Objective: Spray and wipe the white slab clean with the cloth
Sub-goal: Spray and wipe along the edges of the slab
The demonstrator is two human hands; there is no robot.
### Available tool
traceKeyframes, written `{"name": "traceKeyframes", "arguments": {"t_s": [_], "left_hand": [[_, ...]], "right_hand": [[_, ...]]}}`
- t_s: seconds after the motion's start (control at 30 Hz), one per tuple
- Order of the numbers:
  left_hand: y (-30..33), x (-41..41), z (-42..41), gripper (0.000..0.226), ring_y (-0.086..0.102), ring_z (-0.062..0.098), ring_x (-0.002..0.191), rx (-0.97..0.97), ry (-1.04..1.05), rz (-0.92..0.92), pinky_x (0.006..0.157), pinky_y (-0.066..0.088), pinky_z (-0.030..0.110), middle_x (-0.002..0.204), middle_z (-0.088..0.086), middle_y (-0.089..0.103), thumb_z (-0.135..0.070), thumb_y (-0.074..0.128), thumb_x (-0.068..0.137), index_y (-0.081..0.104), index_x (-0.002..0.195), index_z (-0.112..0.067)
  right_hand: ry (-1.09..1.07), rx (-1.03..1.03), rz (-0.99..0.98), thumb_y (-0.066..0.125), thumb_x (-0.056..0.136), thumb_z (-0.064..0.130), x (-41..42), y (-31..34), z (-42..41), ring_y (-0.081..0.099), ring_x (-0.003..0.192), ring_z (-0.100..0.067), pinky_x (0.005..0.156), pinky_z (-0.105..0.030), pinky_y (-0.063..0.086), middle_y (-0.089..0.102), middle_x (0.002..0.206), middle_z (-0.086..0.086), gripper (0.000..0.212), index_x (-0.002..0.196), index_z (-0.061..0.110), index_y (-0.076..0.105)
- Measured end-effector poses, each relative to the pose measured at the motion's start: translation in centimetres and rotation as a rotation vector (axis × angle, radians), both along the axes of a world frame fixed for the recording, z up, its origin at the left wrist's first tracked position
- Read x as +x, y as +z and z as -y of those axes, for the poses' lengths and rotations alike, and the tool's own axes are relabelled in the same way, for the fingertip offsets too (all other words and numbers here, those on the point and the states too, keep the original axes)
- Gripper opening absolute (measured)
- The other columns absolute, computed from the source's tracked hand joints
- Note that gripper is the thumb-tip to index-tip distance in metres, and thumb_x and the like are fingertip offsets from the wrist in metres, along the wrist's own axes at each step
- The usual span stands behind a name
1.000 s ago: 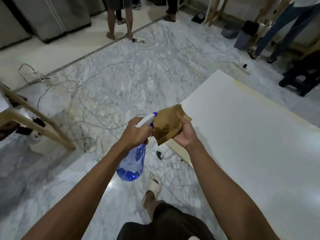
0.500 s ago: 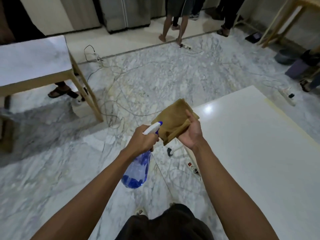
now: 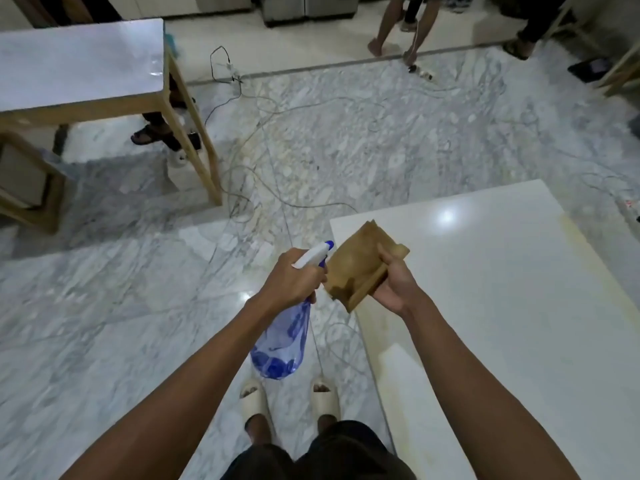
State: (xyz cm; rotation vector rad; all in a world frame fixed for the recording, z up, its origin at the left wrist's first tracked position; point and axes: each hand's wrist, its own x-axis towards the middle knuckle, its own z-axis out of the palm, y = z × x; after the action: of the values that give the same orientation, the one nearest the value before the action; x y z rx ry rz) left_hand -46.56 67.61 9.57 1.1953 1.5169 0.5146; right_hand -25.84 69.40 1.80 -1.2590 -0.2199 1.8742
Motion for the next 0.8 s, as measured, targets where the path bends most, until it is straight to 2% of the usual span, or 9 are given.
{"name": "traceKeyframes", "arguments": {"t_s": [0.13, 0.23, 0.3, 0.37, 0.47, 0.57, 0.63, 0.77, 0.8], "left_hand": [[-1.0, 0.0, -0.1, 0.018, 0.054, 0.016, 0.042, -0.033, 0.076, -0.017, 0.044, 0.046, 0.024, 0.09, 0.032, 0.069, -0.002, 0.055, 0.087, 0.063, 0.07, -0.004], [-1.5, -0.7, -0.6, 0.014, 0.054, 0.018, 0.043, -0.048, 0.099, -0.047, 0.044, 0.046, 0.024, 0.076, 0.023, 0.065, 0.003, 0.058, 0.085, 0.065, 0.074, -0.004], [-1.6, -1.3, -1.1, 0.012, 0.056, 0.019, 0.042, -0.041, 0.117, -0.071, 0.044, 0.046, 0.025, 0.068, 0.017, 0.063, 0.002, 0.058, 0.085, 0.067, 0.078, 0.0], [-1.7, -1.9, -1.8, 0.012, 0.055, 0.018, 0.04, -0.028, 0.146, -0.082, 0.044, 0.046, 0.025, 0.065, 0.018, 0.061, 0.002, 0.056, 0.086, 0.068, 0.082, 0.005], [-2.4, -2.5, -2.4, 0.016, 0.054, 0.016, 0.039, -0.039, 0.189, -0.074, 0.043, 0.046, 0.025, 0.066, 0.01, 0.065, 0.005, 0.052, 0.086, 0.068, 0.084, 0.007], [-3.5, -3.1, -2.5, 0.017, 0.056, 0.016, 0.04, -0.069, 0.212, -0.067, 0.043, 0.047, 0.025, 0.077, 0.017, 0.071, 0.006, 0.052, 0.086, 0.069, 0.086, 0.003], [-4.3, -3.5, -2.4, 0.017, 0.057, 0.016, 0.041, -0.086, 0.241, -0.065, 0.044, 0.048, 0.025, 0.085, 0.02, 0.073, 0.005, 0.053, 0.087, 0.07, 0.087, 0.0], [-5.3, -4.0, -2.1, 0.015, 0.056, 0.016, 0.04, -0.108, 0.276, -0.059, 0.043, 0.047, 0.026, 0.09, 0.026, 0.073, 0.005, 0.053, 0.085, 0.068, 0.086, 0.005], [-5.4, -4.0, -2.0, 0.014, 0.056, 0.016, 0.04, -0.108, 0.272, -0.059, 0.042, 0.047, 0.026, 0.091, 0.029, 0.072, 0.005, 0.053, 0.084, 0.067, 0.086, 0.007]], "right_hand": [[0.093, -0.013, 0.246, 0.045, 0.105, 0.036, 3.9, -1.3, -1.9, 0.066, 0.108, -0.023, 0.09, -0.044, 0.054, 0.067, 0.127, -0.011, 0.036, 0.128, 0.011, 0.058], [0.191, 0.069, 0.652, 0.046, 0.104, 0.041, 4.6, -0.3, -5.8, 0.064, 0.108, -0.025, 0.094, -0.043, 0.053, 0.062, 0.132, -0.013, 0.048, 0.137, 0.006, 0.051], [0.26, 0.245, 0.99, 0.045, 0.104, 0.041, 3.9, 0.5, -8.9, 0.062, 0.112, -0.026, 0.093, -0.036, 0.05, 0.062, 0.126, -0.007, 0.048, 0.137, 0.006, 0.053], [0.358, 0.601, 1.162, 0.039, 0.104, 0.03, 2.7, -0.1, -11.9, 0.059, 0.111, -0.015, 0.094, -0.025, 0.044, 0.059, 0.122, 0.003, 0.037, 0.136, 0.018, 0.054], [0.688, 0.696, 1.434, 0.048, 0.094, 0.018, 0.9, -6.8, -16.8, 0.043, 0.134, -0.032, 0.112, -0.052, 0.03, 0.048, 0.144, -0.012, 0.052, 0.145, 0.015, 0.044], [1.167, 0.564, 1.623, 0.042, 0.101, 0.05, -2.0, -13.8, -16.7, 0.01, 0.152, -0.034, 0.117, -0.066, 0.007, 0.01, 0.166, -0.005, 0.069, 0.158, 0.022, 0.016], [1.226, 0.577, 1.669, 0.039, 0.099, 0.055, -2.5, -16.6, -15.6, -0.006, 0.153, -0.036, 0.116, -0.065, -0.004, -0.007, 0.167, -0.005, 0.078, 0.159, 0.024, 0.0], [1.176, 0.635, 1.815, 0.035, 0.09, 0.056, -2.3, -17.2, -14.7, 0.033, 0.142, -0.047, 0.106, -0.074, 0.023, 0.034, 0.158, -0.017, 0.076, 0.154, 0.018, 0.019], [1.186, 0.626, 1.821, 0.035, 0.09, 0.056, -2.5, -16.8, -14.9, 0.034, 0.142, -0.046, 0.106, -0.073, 0.023, 0.035, 0.157, -0.016, 0.078, 0.156, 0.021, 0.013]]}}
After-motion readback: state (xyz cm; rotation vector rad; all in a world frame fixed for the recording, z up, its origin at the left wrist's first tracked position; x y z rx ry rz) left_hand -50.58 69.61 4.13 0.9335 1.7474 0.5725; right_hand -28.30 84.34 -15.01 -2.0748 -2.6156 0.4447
